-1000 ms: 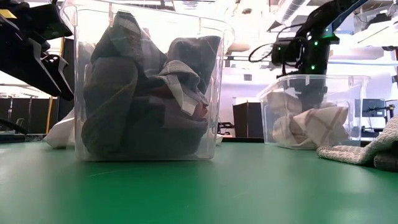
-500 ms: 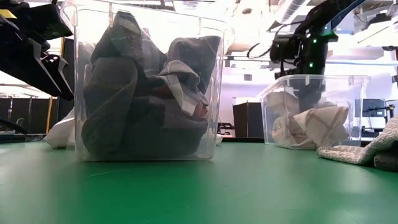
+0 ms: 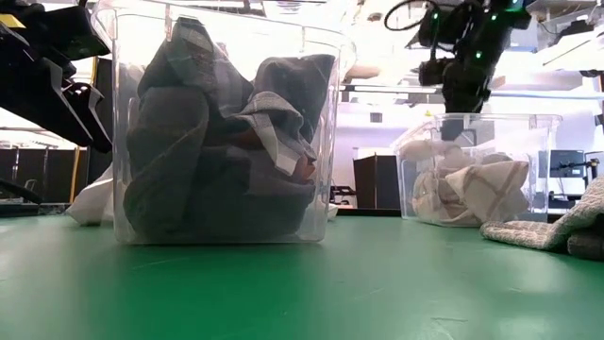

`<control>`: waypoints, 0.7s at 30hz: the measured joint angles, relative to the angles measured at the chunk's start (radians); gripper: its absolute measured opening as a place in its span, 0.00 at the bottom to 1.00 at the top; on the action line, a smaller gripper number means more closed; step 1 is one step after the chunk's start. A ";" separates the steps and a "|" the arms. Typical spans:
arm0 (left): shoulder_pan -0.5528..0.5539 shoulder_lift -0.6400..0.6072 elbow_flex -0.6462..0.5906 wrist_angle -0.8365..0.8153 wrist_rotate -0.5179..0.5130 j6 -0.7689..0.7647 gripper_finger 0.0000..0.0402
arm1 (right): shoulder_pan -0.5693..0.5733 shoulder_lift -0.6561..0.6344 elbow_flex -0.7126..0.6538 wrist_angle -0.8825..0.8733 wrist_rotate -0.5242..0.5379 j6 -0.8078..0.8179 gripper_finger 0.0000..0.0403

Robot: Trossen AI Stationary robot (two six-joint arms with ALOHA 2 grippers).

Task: Sort towels by color in basket
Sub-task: Put the white stripe towel into the top transparent bin

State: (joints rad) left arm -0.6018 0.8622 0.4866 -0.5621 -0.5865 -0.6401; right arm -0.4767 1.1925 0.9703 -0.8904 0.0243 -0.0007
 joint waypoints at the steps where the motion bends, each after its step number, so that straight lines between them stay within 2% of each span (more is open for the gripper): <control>1: 0.000 0.000 0.000 0.000 0.000 0.000 0.55 | 0.000 -0.009 0.004 0.000 0.000 0.001 0.54; 6: 0.000 0.000 0.000 0.000 0.000 -0.002 0.55 | -0.002 -0.045 0.025 0.015 0.009 0.004 0.53; 11: 0.000 0.000 0.000 0.000 0.000 -0.001 0.55 | -0.003 -0.052 0.027 0.068 0.109 0.004 0.48; 21: 0.000 0.000 0.000 0.000 0.000 -0.001 0.55 | -0.045 0.087 0.023 0.098 0.133 0.000 0.35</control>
State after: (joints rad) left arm -0.6018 0.8621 0.4868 -0.5621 -0.5865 -0.6411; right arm -0.5216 1.2792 0.9930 -0.7929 0.1574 -0.0002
